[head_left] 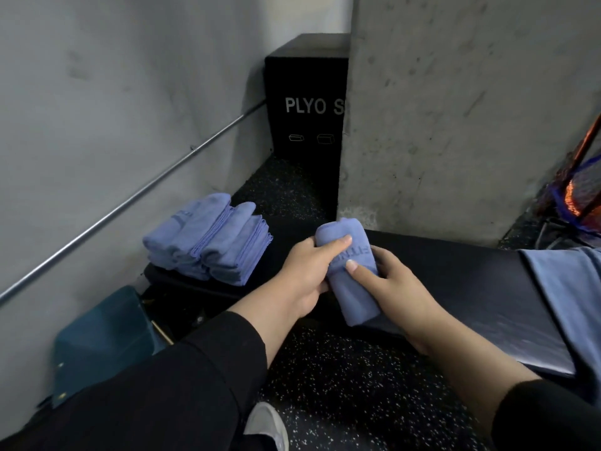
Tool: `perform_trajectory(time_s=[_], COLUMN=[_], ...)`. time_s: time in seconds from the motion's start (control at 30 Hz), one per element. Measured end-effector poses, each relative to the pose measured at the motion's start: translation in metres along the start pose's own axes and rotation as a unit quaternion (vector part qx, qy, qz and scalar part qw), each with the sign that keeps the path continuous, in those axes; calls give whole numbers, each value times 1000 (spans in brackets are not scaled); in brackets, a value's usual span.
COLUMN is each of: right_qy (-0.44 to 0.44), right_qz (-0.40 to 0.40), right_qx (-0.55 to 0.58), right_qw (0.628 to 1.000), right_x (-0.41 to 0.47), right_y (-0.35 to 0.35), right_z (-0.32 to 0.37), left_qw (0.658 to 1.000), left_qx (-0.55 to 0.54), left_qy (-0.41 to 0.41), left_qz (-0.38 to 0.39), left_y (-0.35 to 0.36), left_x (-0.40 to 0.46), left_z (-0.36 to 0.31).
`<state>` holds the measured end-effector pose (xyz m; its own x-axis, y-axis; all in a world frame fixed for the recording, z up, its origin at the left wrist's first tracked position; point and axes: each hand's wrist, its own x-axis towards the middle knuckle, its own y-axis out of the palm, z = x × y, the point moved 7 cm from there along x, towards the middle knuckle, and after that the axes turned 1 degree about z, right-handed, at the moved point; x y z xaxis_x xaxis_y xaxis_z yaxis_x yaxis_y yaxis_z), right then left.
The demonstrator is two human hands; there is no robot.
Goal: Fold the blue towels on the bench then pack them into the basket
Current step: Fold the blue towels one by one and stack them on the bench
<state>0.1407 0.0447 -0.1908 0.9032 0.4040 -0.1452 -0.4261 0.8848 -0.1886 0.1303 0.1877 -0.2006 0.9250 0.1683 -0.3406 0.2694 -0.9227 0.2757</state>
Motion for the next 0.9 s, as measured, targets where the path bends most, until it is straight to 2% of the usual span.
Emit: perform_trajectory(time_s=[0.07, 0.13, 0.23, 0.3, 0.37, 0.47, 0.53, 0.8, 0.9], right_qy=[25, 38, 39, 34, 35, 32, 38, 85, 85], right_qz=[27, 21, 23, 3, -22, -44, -54, -25, -37], right_qx=[61, 109, 148, 178, 208, 206, 208, 222, 203], right_qw=[997, 993, 988, 983, 977, 977, 976, 971, 975], right_x=[4, 11, 23, 32, 41, 54, 61, 84, 95], right_y=[12, 20, 35, 42, 48, 56, 62, 88, 92], right_z=[-1, 0, 4, 4, 2, -1, -7, -22, -29], left_qw=[999, 997, 993, 991, 993, 992, 990, 995, 995], left_qx=[35, 65, 76, 85, 100, 123, 129, 87, 64], left_qy=[14, 37, 66, 49, 9, -36, -48, -48, -55], left_qz=[10, -1, -67, -87, -54, 13, 26, -28, -52], left_y=[-6, -18, -45, -58, -64, -68, -75, -107, -117], left_x=[-1, 0, 2, 1, -3, -10, -11, -8, -11], left_z=[-4, -10, -16, -16, -11, -1, 8, 11, 13])
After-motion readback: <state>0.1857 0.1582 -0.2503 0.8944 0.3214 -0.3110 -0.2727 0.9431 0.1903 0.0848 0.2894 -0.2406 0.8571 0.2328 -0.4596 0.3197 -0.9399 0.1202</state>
